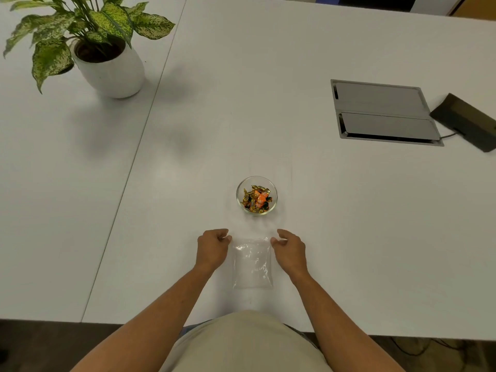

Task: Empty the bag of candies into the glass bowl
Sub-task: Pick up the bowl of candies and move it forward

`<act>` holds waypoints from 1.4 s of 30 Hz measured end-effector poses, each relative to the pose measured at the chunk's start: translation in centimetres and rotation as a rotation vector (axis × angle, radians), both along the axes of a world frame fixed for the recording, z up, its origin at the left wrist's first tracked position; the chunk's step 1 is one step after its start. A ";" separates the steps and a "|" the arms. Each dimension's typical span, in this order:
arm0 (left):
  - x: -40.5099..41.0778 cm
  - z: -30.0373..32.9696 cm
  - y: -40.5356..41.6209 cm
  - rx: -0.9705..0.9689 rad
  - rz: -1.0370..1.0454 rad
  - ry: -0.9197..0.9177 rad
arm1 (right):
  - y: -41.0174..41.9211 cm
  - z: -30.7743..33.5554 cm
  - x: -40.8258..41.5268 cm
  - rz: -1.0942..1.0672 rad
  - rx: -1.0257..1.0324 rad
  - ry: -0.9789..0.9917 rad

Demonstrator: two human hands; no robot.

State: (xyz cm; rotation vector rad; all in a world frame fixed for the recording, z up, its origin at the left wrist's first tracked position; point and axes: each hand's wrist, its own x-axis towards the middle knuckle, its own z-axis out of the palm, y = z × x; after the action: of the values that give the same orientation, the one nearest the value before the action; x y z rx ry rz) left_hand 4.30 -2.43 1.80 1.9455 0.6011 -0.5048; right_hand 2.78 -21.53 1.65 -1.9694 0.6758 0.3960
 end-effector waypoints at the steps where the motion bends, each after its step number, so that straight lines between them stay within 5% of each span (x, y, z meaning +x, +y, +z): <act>1: 0.4 0.2 -0.1 0.009 -0.004 -0.011 | 0.0 0.0 0.3 -0.021 0.015 -0.021; 8: 3.6 2.3 -1.3 -0.109 0.028 -0.062 | 0.4 1.0 3.6 -0.231 0.283 -0.091; 20: 7.0 3.4 -3.3 -0.180 0.068 -0.167 | 0.6 1.4 7.3 -0.270 0.410 -0.117; 30: 11.0 2.7 -4.0 -0.138 0.162 -0.133 | 0.6 1.4 11.2 -0.300 0.313 -0.125; 42: 26.6 3.6 -5.3 -0.146 0.119 -0.231 | -0.7 1.8 27.4 -0.294 0.221 -0.200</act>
State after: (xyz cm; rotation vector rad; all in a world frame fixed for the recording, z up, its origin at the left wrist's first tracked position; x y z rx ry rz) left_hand 30.94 -7.72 5.35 1.7862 0.5136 -0.2378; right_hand 30.13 -22.24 3.42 -1.6446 0.7451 0.0879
